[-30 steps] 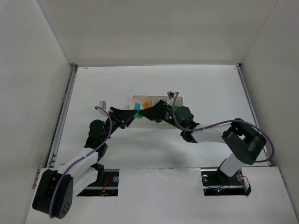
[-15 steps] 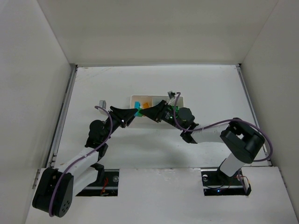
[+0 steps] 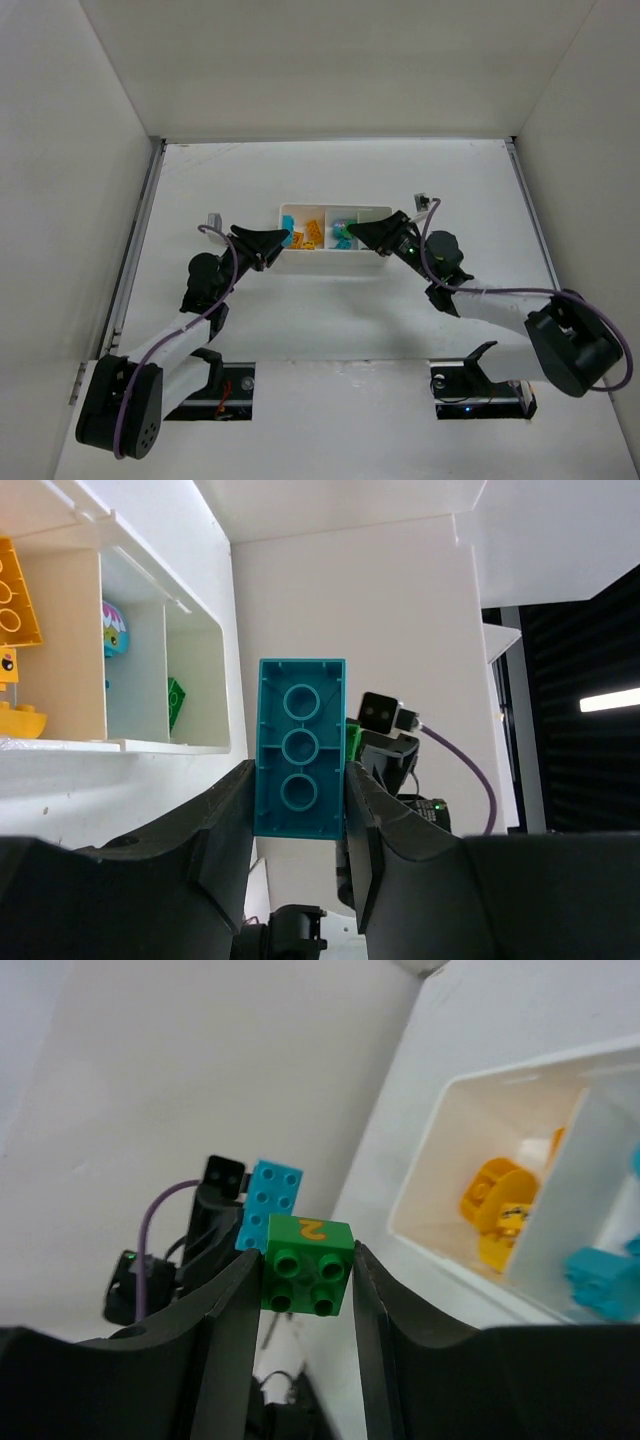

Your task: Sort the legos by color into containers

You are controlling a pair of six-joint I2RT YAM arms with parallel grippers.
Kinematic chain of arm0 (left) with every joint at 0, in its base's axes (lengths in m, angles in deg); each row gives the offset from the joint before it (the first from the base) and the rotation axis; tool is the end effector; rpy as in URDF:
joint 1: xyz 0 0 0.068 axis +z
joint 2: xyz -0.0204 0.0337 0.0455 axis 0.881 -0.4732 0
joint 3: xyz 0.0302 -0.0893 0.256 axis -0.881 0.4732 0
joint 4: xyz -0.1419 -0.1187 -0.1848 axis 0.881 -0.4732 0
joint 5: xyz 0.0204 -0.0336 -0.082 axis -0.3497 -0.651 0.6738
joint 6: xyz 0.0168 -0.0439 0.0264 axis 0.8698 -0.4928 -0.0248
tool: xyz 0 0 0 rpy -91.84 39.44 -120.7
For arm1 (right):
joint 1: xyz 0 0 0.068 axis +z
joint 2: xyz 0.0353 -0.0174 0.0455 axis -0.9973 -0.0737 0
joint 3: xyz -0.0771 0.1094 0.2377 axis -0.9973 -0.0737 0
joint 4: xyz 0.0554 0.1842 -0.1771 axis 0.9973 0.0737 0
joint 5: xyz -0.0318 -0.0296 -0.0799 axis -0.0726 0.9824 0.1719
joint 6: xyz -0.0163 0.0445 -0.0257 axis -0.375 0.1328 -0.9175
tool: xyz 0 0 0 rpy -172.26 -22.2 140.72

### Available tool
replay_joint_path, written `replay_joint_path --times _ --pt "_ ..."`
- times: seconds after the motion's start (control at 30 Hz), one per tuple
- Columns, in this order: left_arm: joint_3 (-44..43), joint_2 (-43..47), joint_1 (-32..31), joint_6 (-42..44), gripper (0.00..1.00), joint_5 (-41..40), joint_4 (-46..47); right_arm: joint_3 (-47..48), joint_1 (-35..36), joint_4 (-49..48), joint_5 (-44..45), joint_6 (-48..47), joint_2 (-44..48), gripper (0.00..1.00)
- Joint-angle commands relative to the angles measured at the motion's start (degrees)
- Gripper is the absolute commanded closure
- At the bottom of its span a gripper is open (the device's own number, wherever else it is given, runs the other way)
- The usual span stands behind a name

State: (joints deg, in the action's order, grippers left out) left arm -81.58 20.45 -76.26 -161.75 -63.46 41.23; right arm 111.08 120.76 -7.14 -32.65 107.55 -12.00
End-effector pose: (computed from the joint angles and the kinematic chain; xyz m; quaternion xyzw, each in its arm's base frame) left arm 0.1815 -0.0622 0.2216 -0.1979 0.6123 -0.6451 0.4122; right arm 0.2161 0.1597 0.2325 0.0803 0.6630 0.5964 0.4453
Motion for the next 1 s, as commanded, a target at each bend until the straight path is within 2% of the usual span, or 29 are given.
replay_joint_path --times 0.0,0.13,0.23,0.47,0.53,0.63,0.73,0.87,0.97 --pt "-2.6 -0.7 -1.0 1.6 0.89 0.1 3.6 2.6 -1.5 15.7 4.1 -10.5 6.2 0.65" --pt "-4.3 -2.3 -2.7 3.2 0.89 -0.5 3.0 9.2 -0.8 37.0 18.9 -23.9 9.2 0.63" --pt "-5.7 -4.0 -4.2 4.9 0.89 -1.2 2.9 12.7 -0.3 44.6 25.7 -29.2 7.2 0.63" --pt "-10.4 -9.5 -9.5 8.5 0.89 -3.9 2.8 15.2 0.0 46.3 29.7 -32.3 3.7 0.58" --pt "-11.7 -11.3 -10.9 9.8 0.89 -4.1 2.7 15.2 0.0 45.9 30.7 -32.1 2.8 0.51" --pt "-13.2 -13.9 -13.0 11.3 0.89 -5.3 2.3 15.3 0.1 45.8 31.2 -32.1 2.6 0.34" --pt "-15.5 -16.5 -14.5 13.0 0.89 -5.5 1.5 13.5 0.1 43.3 31.2 -31.4 5.4 0.27" --pt "-19.9 -19.3 -16.5 17.2 0.89 -6.3 -2.6 9.0 0.1 40.5 31.8 -31.2 12.8 0.25" --pt "-24.8 -21.0 -17.7 23.8 0.89 -6.8 -10.2 4.2 -0.1 38.0 32.5 -30.6 18.5 0.25"
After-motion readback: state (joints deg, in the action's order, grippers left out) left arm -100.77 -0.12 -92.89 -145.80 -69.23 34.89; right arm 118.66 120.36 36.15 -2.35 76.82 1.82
